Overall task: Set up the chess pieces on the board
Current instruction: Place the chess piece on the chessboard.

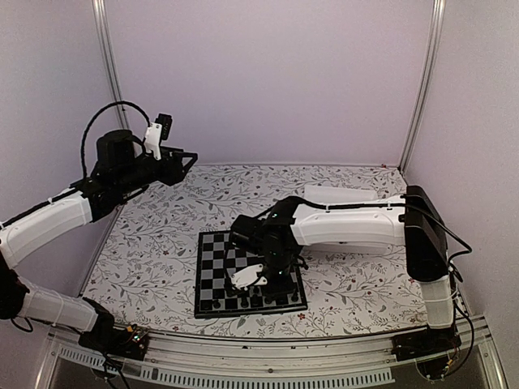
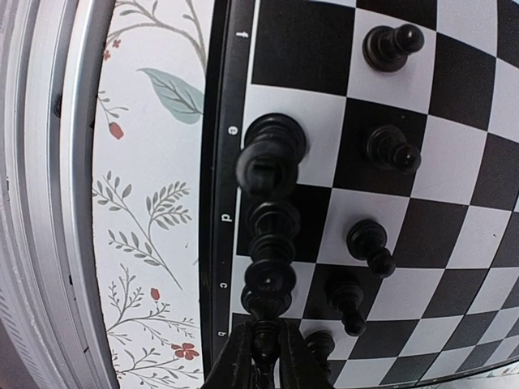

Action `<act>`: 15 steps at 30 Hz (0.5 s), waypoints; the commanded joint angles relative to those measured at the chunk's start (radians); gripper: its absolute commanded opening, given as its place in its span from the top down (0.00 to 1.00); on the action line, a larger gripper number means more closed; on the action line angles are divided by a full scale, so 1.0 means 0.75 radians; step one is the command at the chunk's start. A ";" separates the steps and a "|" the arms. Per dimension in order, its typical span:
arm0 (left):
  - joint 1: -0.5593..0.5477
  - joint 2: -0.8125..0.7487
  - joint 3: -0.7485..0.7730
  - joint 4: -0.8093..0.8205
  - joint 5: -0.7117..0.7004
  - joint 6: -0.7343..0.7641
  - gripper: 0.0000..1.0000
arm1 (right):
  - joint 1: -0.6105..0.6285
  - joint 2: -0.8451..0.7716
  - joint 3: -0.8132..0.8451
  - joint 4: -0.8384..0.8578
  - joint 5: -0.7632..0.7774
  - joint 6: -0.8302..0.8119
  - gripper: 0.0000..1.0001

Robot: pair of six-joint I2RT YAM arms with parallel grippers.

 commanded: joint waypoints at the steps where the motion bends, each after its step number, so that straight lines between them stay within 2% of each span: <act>1: 0.009 0.017 0.017 -0.005 0.013 -0.009 0.45 | 0.010 0.007 0.026 0.012 -0.039 0.008 0.85; 10: 0.007 0.025 0.017 -0.008 0.012 -0.007 0.45 | 0.010 -0.003 0.025 0.004 -0.025 0.007 0.80; 15: 0.009 0.028 0.017 -0.010 0.009 0.019 0.45 | -0.011 -0.131 0.022 0.000 0.018 -0.013 0.70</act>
